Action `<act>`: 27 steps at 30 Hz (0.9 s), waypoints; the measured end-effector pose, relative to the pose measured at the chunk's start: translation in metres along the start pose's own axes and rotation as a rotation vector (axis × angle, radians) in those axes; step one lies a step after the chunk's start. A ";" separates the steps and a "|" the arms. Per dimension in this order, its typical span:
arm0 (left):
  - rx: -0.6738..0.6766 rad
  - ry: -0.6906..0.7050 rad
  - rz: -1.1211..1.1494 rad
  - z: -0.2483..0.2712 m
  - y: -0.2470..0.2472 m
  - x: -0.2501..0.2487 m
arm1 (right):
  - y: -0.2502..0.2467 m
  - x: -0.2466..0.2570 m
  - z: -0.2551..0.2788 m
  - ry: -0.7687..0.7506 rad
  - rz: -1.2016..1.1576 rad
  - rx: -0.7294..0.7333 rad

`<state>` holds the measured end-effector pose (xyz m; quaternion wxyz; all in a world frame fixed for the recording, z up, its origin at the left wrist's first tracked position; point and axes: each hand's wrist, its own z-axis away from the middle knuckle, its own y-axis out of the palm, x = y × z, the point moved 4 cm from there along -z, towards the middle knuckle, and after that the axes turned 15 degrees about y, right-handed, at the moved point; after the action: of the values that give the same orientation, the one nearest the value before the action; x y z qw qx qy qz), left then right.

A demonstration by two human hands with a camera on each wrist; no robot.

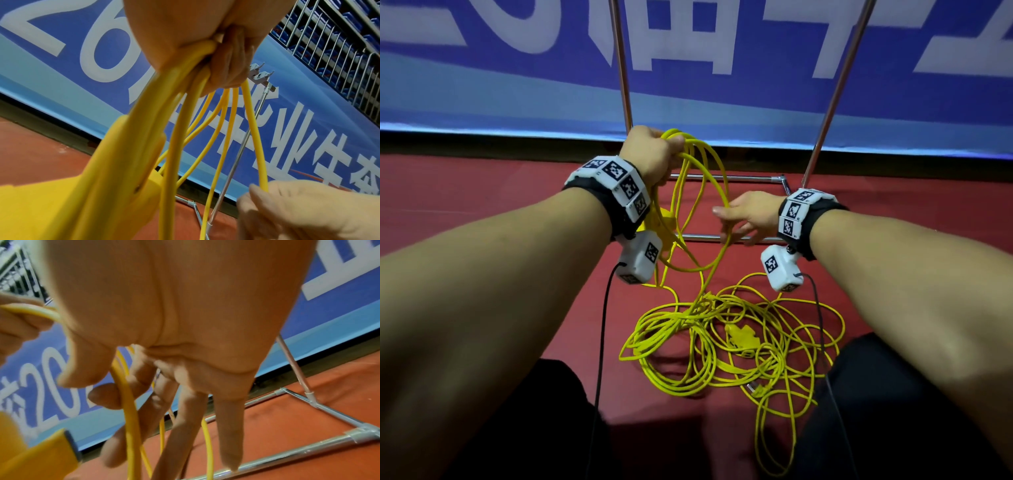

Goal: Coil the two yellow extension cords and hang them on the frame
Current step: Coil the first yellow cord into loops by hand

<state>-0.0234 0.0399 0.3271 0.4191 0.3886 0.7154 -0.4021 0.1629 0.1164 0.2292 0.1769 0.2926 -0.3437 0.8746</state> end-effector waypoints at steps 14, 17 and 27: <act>0.048 -0.043 0.082 0.002 -0.004 0.007 | -0.059 0.044 0.041 -0.053 -0.223 -0.893; 0.025 -0.011 0.060 0.000 -0.009 0.004 | -0.062 0.048 0.043 -0.096 -0.156 -0.948; -0.118 0.045 -0.068 -0.010 -0.015 -0.002 | -0.028 0.002 0.023 0.094 -0.415 -0.205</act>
<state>-0.0389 0.0432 0.3358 0.4113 0.3476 0.7597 -0.3644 0.1847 0.1204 0.2577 0.3976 0.2966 -0.3543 0.7927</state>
